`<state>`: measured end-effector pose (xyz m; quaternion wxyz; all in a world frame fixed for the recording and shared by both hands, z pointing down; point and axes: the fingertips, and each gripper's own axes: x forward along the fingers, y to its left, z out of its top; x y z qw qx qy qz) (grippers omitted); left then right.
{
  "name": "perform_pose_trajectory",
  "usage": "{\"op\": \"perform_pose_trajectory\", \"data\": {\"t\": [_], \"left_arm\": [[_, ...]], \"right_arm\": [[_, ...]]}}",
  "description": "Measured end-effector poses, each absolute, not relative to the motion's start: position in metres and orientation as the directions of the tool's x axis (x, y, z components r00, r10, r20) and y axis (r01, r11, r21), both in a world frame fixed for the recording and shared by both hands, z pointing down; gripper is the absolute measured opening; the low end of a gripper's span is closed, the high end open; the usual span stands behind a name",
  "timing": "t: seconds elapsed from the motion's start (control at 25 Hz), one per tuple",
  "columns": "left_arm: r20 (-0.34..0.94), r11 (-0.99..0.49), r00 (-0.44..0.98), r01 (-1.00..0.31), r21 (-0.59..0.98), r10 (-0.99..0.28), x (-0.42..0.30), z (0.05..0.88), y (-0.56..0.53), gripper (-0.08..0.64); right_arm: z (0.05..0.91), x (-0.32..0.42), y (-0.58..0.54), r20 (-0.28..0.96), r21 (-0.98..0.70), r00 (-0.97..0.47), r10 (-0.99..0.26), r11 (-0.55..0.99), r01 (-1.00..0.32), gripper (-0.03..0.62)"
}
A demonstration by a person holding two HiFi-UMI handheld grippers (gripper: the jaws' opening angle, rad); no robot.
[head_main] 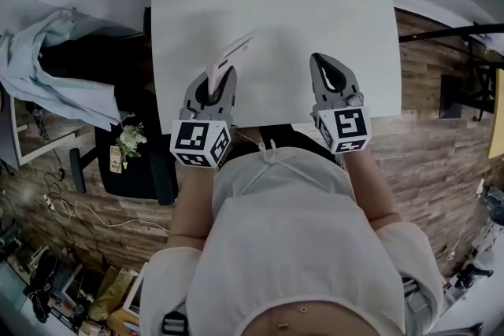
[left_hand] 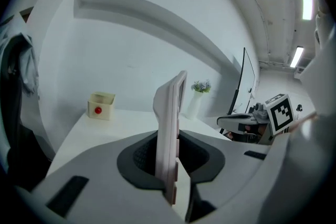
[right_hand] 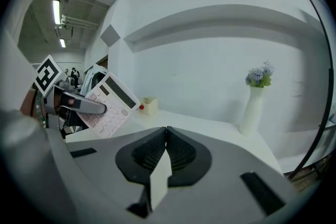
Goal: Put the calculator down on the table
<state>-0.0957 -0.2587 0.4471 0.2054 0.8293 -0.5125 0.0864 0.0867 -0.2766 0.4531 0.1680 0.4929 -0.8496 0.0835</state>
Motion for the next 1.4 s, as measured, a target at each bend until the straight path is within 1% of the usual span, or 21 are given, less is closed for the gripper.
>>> {"op": "perform_pose_trajectory", "data": {"t": [0.32, 0.6, 0.76, 0.92, 1.2, 1.4], "left_arm": [[0.47, -0.377, 0.482, -0.875, 0.304, -0.74, -0.067, 0.514, -0.285, 0.084], [0.501, -0.336, 0.497, -0.862, 0.38, -0.708, -0.053, 0.547, -0.304, 0.084], [0.494, -0.322, 0.514, -0.847, 0.423, -0.701, -0.049, 0.556, -0.311, 0.084], [0.513, -0.279, 0.52, -0.835, 0.474, -0.683, -0.047, 0.567, -0.317, 0.088], [0.519, -0.281, 0.475, -0.868, 0.41, -0.711, -0.049, 0.574, -0.318, 0.104], [0.525, -0.266, 0.434, -0.892, 0.366, -0.732, -0.06, 0.581, -0.315, 0.164]], "right_arm": [[0.503, 0.098, -0.31, 0.435, -0.014, -0.471, -0.767, 0.517, -0.856, 0.005], [0.531, 0.104, -0.332, 0.458, -0.048, -0.487, -0.744, 0.526, -0.849, 0.006], [0.541, 0.102, -0.338, 0.468, -0.054, -0.499, -0.73, 0.539, -0.84, 0.006], [0.546, 0.102, -0.341, 0.475, -0.062, -0.508, -0.718, 0.549, -0.834, 0.006], [0.553, 0.103, -0.34, 0.484, -0.065, -0.523, -0.701, 0.568, -0.821, 0.006], [0.558, 0.1, -0.338, 0.49, -0.07, -0.535, -0.689, 0.581, -0.811, 0.006]]}}
